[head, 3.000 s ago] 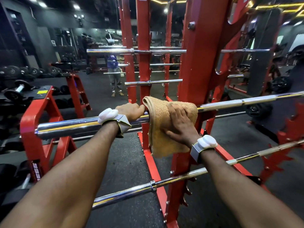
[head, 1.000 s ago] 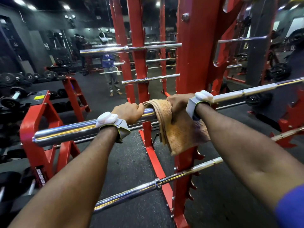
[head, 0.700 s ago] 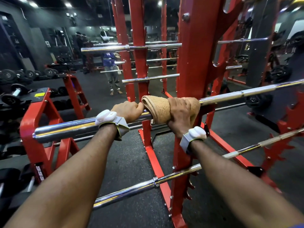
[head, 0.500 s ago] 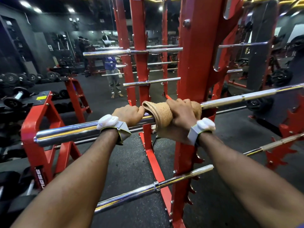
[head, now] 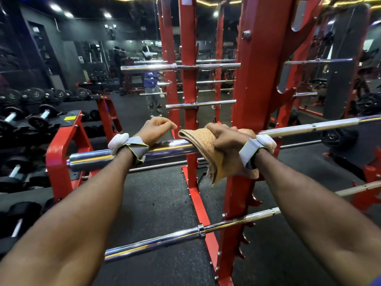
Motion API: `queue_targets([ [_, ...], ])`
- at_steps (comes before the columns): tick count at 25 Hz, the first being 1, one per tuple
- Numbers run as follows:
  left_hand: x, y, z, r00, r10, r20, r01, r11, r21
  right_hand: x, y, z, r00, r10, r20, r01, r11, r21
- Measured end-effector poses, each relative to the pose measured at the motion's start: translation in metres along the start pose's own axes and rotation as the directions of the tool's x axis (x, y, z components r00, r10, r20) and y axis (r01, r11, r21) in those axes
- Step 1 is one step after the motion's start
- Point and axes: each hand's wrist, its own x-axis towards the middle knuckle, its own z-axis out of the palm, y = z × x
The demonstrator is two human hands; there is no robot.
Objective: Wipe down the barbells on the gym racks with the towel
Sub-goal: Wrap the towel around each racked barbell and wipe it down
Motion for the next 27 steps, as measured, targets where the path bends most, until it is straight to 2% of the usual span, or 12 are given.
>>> queue_targets([
  [3,-0.008,-0.007,-0.012,0.999,-0.006,-0.035,0.008,0.998,0.063,-0.010,-0.026,0.004,0.998,-0.045,-0.050,0.037,0.989,-0.145],
  [5,-0.012,-0.009,-0.019,0.998,-0.035,-0.052,0.038,0.998,0.051,-0.016,-0.048,0.010,0.991,-0.102,-0.086,0.068,0.942,-0.330],
  [7,-0.014,-0.010,-0.024,0.997,-0.039,-0.071,0.042,0.998,0.036,-0.020,-0.073,0.023,0.975,-0.173,-0.138,0.101,0.903,-0.418],
  [13,-0.021,-0.007,-0.028,0.976,0.010,-0.218,-0.002,0.999,0.039,-0.012,-0.170,0.077,0.924,-0.304,-0.232,0.186,0.887,-0.423],
  [16,-0.022,-0.006,-0.034,0.970,0.040,-0.241,-0.023,0.997,0.073,-0.003,-0.143,0.066,0.837,-0.493,-0.238,0.353,0.817,-0.455],
  [18,-0.020,-0.004,-0.037,0.970,0.057,-0.235,-0.043,0.997,0.066,0.001,-0.096,0.051,0.791,-0.563,-0.240,0.450,0.801,-0.396],
  [20,-0.018,-0.001,-0.035,0.975,0.070,-0.213,-0.056,0.996,0.070,0.002,-0.055,0.039,0.793,-0.552,-0.259,0.455,0.819,-0.350],
  [22,-0.017,0.000,-0.030,0.979,0.090,-0.183,-0.079,0.995,0.069,0.002,-0.045,0.035,0.828,-0.510,-0.233,0.402,0.830,-0.386],
  [25,-0.016,-0.007,-0.029,0.980,0.107,-0.168,-0.097,0.993,0.068,0.007,-0.080,0.038,0.893,-0.403,-0.199,0.283,0.848,-0.448],
  [27,-0.015,-0.014,-0.030,0.978,0.099,-0.182,-0.087,0.994,0.072,0.008,-0.111,0.049,0.877,-0.427,-0.222,0.273,0.821,-0.501],
])
